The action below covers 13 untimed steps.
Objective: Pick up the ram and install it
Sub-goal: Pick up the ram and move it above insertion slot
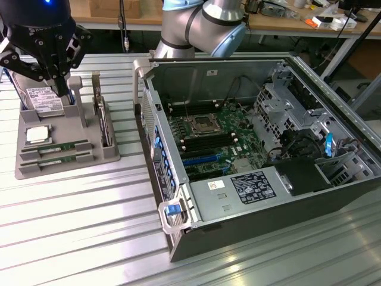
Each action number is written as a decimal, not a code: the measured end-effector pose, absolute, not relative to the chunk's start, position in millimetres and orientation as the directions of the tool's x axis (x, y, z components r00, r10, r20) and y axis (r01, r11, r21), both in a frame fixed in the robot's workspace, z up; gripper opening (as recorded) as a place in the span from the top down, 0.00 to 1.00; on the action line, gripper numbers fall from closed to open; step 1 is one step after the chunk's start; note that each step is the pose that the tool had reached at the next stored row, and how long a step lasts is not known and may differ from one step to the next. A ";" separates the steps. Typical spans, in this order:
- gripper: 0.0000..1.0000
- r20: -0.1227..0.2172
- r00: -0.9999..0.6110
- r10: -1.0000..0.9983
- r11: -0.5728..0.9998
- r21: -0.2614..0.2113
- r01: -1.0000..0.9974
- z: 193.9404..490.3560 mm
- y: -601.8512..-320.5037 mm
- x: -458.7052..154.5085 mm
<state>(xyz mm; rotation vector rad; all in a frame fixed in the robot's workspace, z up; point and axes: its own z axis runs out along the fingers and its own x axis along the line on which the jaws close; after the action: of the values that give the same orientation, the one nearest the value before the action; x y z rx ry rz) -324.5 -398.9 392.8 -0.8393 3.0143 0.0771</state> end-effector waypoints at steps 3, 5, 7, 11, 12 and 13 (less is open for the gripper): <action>0.90 -0.024 -0.832 -0.555 0.831 0.044 -0.555 392.8 -398.9 -324.5; 0.90 -0.024 -0.820 -0.571 0.819 0.044 -0.572 392.8 -398.9 -324.5; 0.90 -0.024 -0.808 -0.589 0.807 0.044 -0.590 392.8 -398.9 -324.5; 0.90 -0.025 -0.785 -0.619 0.784 0.044 -0.619 392.7 -398.9 -324.5; 0.90 -0.024 -0.780 -0.625 0.779 0.044 -0.626 392.8 -398.9 -324.5; 0.90 -0.024 -0.772 -0.636 0.770 0.044 -0.636 392.8 -399.0 -324.4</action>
<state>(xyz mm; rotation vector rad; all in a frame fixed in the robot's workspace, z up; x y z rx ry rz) -324.4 -399.0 392.8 -1.0590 2.9481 0.0784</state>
